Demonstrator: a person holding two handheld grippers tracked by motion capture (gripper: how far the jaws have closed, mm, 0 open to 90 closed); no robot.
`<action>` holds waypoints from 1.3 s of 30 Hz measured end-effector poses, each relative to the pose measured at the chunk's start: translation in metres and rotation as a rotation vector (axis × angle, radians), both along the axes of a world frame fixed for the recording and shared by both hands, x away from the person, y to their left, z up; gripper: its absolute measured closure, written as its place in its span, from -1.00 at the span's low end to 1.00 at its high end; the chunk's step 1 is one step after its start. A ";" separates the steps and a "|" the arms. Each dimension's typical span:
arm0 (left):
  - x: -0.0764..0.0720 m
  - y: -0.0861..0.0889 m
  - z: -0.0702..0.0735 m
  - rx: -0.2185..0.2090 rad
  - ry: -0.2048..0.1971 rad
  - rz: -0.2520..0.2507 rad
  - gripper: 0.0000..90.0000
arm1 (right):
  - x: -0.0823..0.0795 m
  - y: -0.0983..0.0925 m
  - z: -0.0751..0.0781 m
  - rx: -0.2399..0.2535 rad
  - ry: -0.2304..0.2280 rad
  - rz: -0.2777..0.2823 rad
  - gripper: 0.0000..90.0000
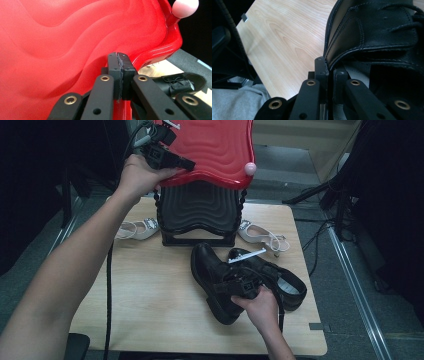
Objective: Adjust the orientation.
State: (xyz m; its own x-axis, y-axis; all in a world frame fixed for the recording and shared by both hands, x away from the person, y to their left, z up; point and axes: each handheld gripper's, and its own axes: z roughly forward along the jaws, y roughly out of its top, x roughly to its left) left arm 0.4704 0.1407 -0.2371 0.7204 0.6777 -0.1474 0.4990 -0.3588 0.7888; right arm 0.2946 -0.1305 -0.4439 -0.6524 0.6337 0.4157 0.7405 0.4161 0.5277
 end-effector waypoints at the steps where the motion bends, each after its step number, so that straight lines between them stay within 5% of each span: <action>1: 0.000 0.000 0.000 0.002 0.000 0.001 1.00 | 0.000 0.000 0.002 -0.002 0.003 0.000 0.94; 11: -0.002 -0.003 -0.002 -0.003 -0.031 0.000 1.00 | 0.004 -0.003 0.023 0.006 -0.051 0.017 0.94; 19: -0.005 0.004 -0.003 -0.007 -0.014 0.007 1.00 | 0.004 -0.013 0.062 0.061 -0.103 0.015 0.94; 24: -0.004 0.002 -0.001 -0.004 -0.001 0.018 1.00 | 0.006 -0.010 0.081 0.050 -0.133 0.026 0.94; 28: -0.004 0.003 -0.001 0.003 -0.011 0.011 1.00 | 0.013 -0.005 0.088 0.048 -0.150 0.022 0.94; 31: -0.002 0.008 -0.004 -0.041 0.007 0.009 1.00 | 0.018 -0.002 0.091 0.042 -0.160 0.010 0.94; 39: -0.004 0.005 -0.002 -0.014 0.010 0.019 1.00 | 0.039 0.019 0.101 0.016 -0.242 0.003 0.94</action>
